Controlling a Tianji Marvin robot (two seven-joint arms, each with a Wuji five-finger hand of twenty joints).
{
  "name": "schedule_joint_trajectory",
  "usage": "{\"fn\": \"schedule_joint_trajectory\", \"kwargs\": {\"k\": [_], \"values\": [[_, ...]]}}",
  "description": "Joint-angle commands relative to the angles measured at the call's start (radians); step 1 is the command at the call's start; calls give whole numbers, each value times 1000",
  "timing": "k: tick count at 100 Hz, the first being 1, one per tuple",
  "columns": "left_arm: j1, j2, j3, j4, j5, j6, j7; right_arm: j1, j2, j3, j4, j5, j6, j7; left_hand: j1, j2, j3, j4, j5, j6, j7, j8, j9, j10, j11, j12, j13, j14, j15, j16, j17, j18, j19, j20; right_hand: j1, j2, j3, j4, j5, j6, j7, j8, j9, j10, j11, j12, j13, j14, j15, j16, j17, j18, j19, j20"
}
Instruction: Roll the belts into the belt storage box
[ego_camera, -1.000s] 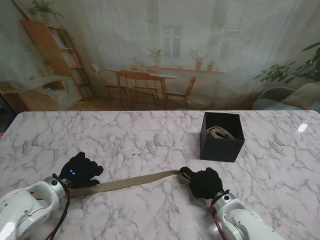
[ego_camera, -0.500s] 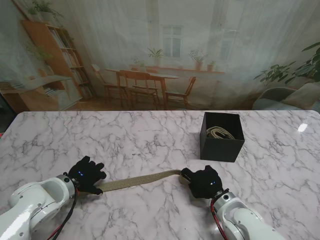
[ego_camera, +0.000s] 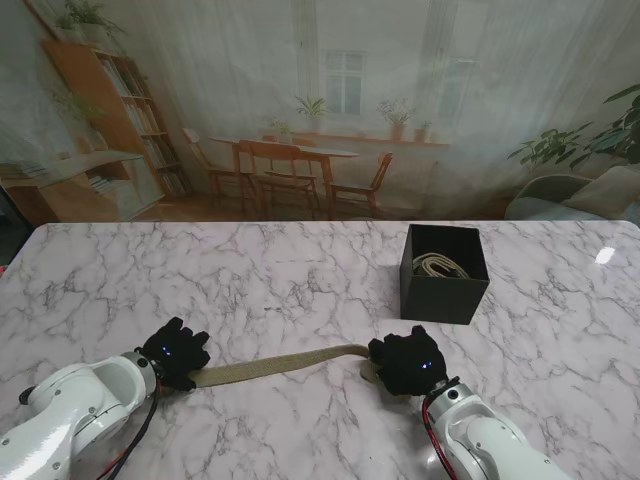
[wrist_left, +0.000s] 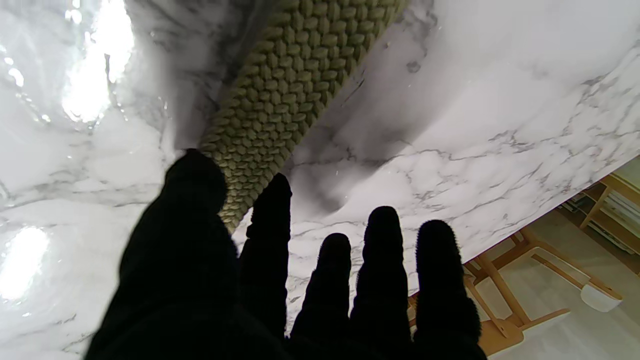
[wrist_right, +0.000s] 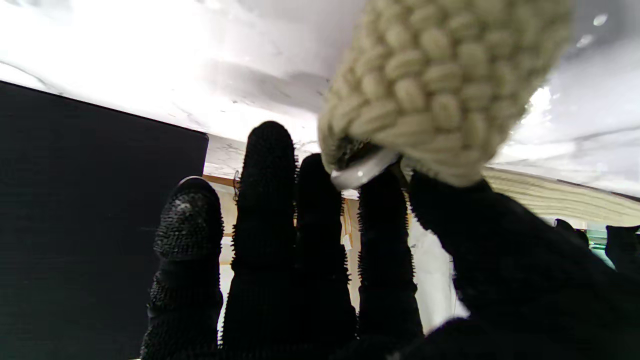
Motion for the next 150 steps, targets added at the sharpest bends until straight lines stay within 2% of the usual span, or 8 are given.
{"fn": "schedule_joint_trajectory", "kwargs": {"k": [1,19,26,44,83,98,112,150], "values": [[-2,1,6,10,6,5,-19,-12,1,-5,10,-5,7,9,75,-36,30,14,42,-28,91,43,14,7,30,19,-10,1,-4,-4,7,-2,-5,17,14,-23,31,-8,97,-108,137,72,-98,22,16,16,-82,-9,-5,4,-37,-2,-11,17],[13,0,-9,3,20,12,-16,-14,6,1,11,-28,-2,-8,50,-9,21,9,-18,-28,150,11,24,2,43,30,-5,1,-3,-3,10,-2,3,11,-72,-35,35,6,-14,-62,65,42,-217,34,70,29,-225,3,-5,-40,-115,-24,-34,20],[25,-1,-21,-2,29,20,-4,-16,7,6,11,-32,-13,-15,-11,40,-12,7,-27,-1,25,-74,16,6,32,19,-11,7,-11,-9,4,0,2,9,-193,-4,59,131,-61,31,-140,129,-267,50,80,28,-275,13,-1,-60,-151,-28,-47,24],[44,-3,-44,-11,41,29,5,-40,8,39,-11,-43,-41,-32,-117,111,-85,6,-62,55,-312,-310,-3,15,-7,-18,-20,15,-19,-20,-7,11,-10,7,-298,30,-93,139,-135,86,-193,162,-400,91,75,20,-385,26,-7,-71,-216,-34,-66,28],[51,-3,-49,-19,41,23,-11,-76,29,80,-51,-141,-44,25,-133,80,-79,7,-33,50,-314,-294,-4,14,-17,-26,-18,13,-21,-21,-6,12,-19,8,-187,-42,-275,177,-28,51,-138,283,-463,128,-12,-34,-427,45,-93,-109,-262,6,-137,24],[45,-1,-44,-16,51,15,-11,-68,28,67,-38,-137,-28,13,-70,75,-51,10,15,33,-196,-197,14,8,-2,-16,-4,-7,-18,-22,3,7,-15,10,-127,-100,1,17,101,-114,60,141,-429,117,-19,-43,-415,43,-101,-110,-269,25,-152,25],[37,0,-31,-6,64,24,-18,-61,26,59,-29,-125,-25,-2,55,-15,3,11,4,-32,85,97,46,0,40,20,15,-16,-8,-16,16,0,-2,8,-83,-74,33,12,196,-184,115,126,-405,102,-9,-39,-415,41,-107,-113,-280,38,-160,24],[58,-2,-59,-8,67,39,19,-58,26,55,-26,-124,-20,2,82,0,8,13,-54,-20,188,86,52,-5,63,40,31,-20,2,-4,26,-1,14,4,-72,-57,41,12,188,-174,127,123,-396,97,-13,-35,-417,44,-136,-127,-295,52,-182,18]]}}
